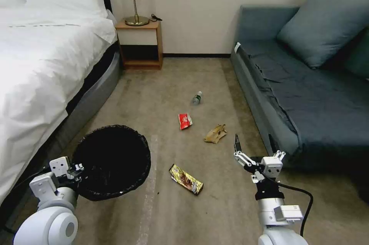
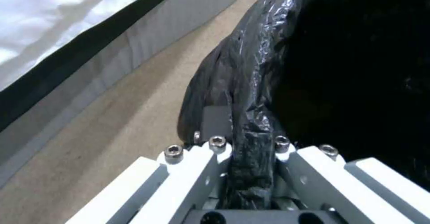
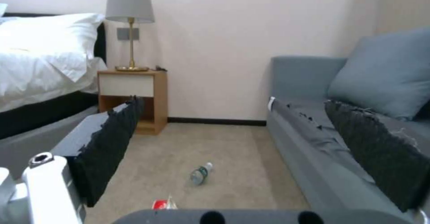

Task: Pick up the trash bin, then pick up the garbage on the floor and place it into the trash bin.

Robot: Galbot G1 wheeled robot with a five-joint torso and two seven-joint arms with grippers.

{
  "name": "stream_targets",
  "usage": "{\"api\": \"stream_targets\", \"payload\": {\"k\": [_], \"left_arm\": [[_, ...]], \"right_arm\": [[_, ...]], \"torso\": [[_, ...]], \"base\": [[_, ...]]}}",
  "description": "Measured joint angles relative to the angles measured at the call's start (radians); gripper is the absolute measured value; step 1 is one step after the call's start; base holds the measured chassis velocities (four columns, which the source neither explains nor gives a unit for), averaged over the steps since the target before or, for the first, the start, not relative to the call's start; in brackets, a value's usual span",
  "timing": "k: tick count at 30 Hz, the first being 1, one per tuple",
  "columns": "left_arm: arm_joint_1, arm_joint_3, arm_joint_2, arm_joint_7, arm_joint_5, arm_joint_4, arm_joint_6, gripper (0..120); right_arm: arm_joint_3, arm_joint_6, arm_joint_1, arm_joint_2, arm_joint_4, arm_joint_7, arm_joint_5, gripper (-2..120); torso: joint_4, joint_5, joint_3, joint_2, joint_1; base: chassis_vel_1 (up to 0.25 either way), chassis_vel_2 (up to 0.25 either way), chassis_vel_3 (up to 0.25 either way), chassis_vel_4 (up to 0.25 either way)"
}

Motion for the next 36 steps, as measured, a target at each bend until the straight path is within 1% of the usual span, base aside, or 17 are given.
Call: {"api": "stream_targets", "payload": {"k": [10, 15, 17, 18, 23, 24, 26, 29, 30, 32, 34, 35, 36], "left_arm": [[-0.011, 0.003, 0.001, 0.0, 0.0, 0.017, -0.003, 3], [-0.024, 0.013, 0.007, 0.0, 0.0, 0.028, -0.004, 3], [-0.036, 0.025, 0.015, 0.002, 0.0, 0.042, -0.004, 3], [-0.036, 0.025, 0.015, 0.002, 0.0, 0.042, -0.004, 3], [-0.038, 0.03, 0.019, 0.006, 0.004, 0.059, -0.003, 3], [-0.038, 0.03, 0.019, 0.006, 0.004, 0.059, -0.003, 3], [-0.04, 0.031, 0.017, 0.008, 0.012, 0.065, -0.003, 3], [-0.041, 0.033, 0.012, 0.01, 0.031, 0.074, -0.003, 3], [-0.041, 0.033, 0.012, 0.01, 0.031, 0.074, -0.003, 3], [-0.038, 0.034, 0.01, 0.014, 0.051, 0.081, -0.005, 3], [-0.036, 0.034, 0.007, 0.017, 0.07, 0.086, -0.008, 3], [-0.036, 0.034, 0.007, 0.017, 0.07, 0.086, -0.008, 3], [-0.035, 0.034, 0.005, 0.018, 0.079, 0.089, -0.01, 3]], "right_arm": [[-0.002, -0.005, 0.021, -0.003, -0.022, 0.0, -0.005, 100], [0.001, -0.012, 0.057, -0.042, -0.058, -0.018, -0.016, 100], [-0.004, -0.051, 0.073, -0.096, -0.086, -0.041, 0.006, 100], [-0.004, -0.051, 0.073, -0.096, -0.086, -0.041, 0.006, 100], [-0.107, -0.188, 0.147, -0.267, -0.22, -0.216, 0.198, 100], [-0.107, -0.188, 0.147, -0.267, -0.22, -0.216, 0.198, 100], [-0.18, -0.234, 0.191, -0.358, -0.295, -0.272, 0.3, 100], [-0.284, -0.291, 0.261, -0.474, -0.386, -0.286, 0.437, 100], [-0.284, -0.291, 0.261, -0.474, -0.386, -0.286, 0.437, 100], [-0.356, -0.314, 0.317, -0.534, -0.456, -0.287, 0.5, 100], [-0.421, -0.318, 0.373, -0.569, -0.526, -0.29, 0.532, 100], [-0.421, -0.318, 0.373, -0.569, -0.526, -0.29, 0.532, 100], [-0.453, -0.318, 0.401, -0.581, -0.56, -0.293, 0.546, 100]], "torso": [[-0.0001, -0.0001, 0.0, 0.0, 0.0], [0.0, 0.0001, 0.0, 0.0, 0.0], [-0.0002, -0.0001, 0.0, 0.0, 0.0], [-0.0002, -0.0001, 0.0, 0.0, 0.0], [0.0, 0.0001, 0.0, 0.0, 0.0], [0.0, 0.0001, 0.0, 0.0, 0.0], [0.0001, 0.0004, 0.0, 0.0, 0.0], [0.0002, 0.0001, 0.0, 0.0, 0.0], [0.0002, 0.0001, 0.0, 0.0, 0.0], [0.0, 0.0, 0.0, 0.0, 0.0], [0.0001, 0.0002, 0.0, 0.0, 0.0], [0.0001, 0.0002, 0.0, 0.0, 0.0], [0.0, 0.0001, 0.0, 0.0, 0.0]], "base": [[-0.132, 0.141, 0.141, -0.138], [-0.108, 0.132, 0.127, -0.109], [-0.022, 0.025, 0.028, -0.019], [0.0, 0.0, 0.0, 0.0], [0.0, 0.0, 0.0, 0.0], [0.0, 0.0, 0.0, 0.0], [0.0, 0.0, 0.0, 0.0], [0.0, 0.0, 0.0, 0.0], [0.0, 0.0, 0.0, 0.0], [0.0, 0.0, 0.0, 0.0], [0.0, 0.0, 0.0, 0.0], [0.0, 0.0, 0.0, 0.0], [0.0, 0.0, 0.0, 0.0]]}}
